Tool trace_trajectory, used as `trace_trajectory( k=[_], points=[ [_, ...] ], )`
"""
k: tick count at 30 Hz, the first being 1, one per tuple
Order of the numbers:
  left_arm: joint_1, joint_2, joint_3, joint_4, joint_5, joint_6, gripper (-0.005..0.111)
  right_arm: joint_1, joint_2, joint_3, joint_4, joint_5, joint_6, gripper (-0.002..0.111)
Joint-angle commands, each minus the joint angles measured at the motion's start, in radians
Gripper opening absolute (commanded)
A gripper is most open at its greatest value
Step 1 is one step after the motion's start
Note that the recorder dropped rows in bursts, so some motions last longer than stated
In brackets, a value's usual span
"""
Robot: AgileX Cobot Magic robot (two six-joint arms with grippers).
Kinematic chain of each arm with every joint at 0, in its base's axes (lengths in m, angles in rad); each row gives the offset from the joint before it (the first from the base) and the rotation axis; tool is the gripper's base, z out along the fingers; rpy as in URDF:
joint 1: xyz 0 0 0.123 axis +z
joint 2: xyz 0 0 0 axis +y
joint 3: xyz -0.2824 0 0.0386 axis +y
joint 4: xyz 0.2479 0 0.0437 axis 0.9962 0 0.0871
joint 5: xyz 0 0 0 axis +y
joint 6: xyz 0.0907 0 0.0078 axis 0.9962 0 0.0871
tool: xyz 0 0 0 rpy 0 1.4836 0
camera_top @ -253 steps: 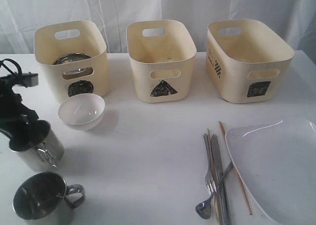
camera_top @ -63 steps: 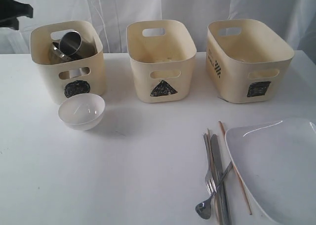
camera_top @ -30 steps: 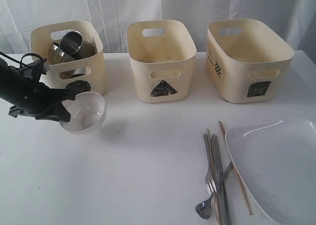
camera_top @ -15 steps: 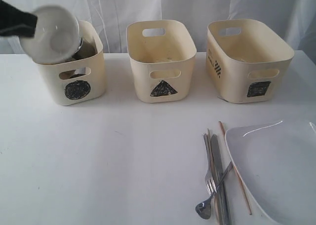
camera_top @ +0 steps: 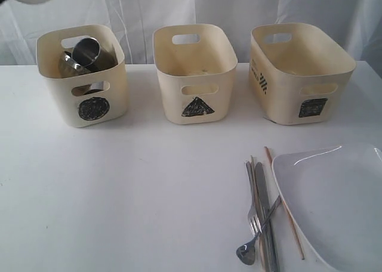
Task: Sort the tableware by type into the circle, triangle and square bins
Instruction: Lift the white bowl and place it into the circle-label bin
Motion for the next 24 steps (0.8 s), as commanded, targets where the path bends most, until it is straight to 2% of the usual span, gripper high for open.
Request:
trace_trajectory(
  k=[1,4,6,8,12,15,19,21,24],
  points=[
    [-0.001,0.174,-0.040,0.349,-0.034,-0.140,0.000,-0.004,-0.005,0.000,-0.007,-0.007,-0.001,0.000],
    [-0.001,0.224,-0.062,0.464,0.003,-0.140,0.001,-0.004,-0.005,0.000,-0.007,-0.007,-0.001,0.000],
    [-0.001,0.233,-0.071,0.486,0.049,-0.140,0.008,-0.004,-0.005,0.000,-0.007,-0.007,-0.001,0.000],
    [-0.001,0.234,-0.075,0.490,0.098,-0.140,0.022,-0.004,-0.005,0.000,-0.007,-0.007,-0.001,0.000],
    [-0.001,0.216,-0.076,0.490,0.102,-0.175,0.055,-0.004,-0.005,0.000,-0.007,-0.007,-0.001,0.000],
    [-0.001,0.176,-0.076,0.490,0.101,-0.237,0.069,-0.004,-0.005,0.000,-0.007,-0.007,-0.001,0.000],
    [-0.001,0.070,-0.076,0.490,0.169,-0.249,0.071,-0.004,-0.005,0.000,-0.007,-0.007,-0.001,0.000],
    [-0.001,-0.012,-0.076,0.490,0.291,-0.249,0.071,-0.004,-0.005,0.000,-0.007,-0.007,-0.001,0.000],
    [-0.001,-0.152,-0.076,0.490,0.561,-0.249,0.066,-0.004,-0.005,0.000,-0.007,-0.007,-0.001,0.000]
  ],
)
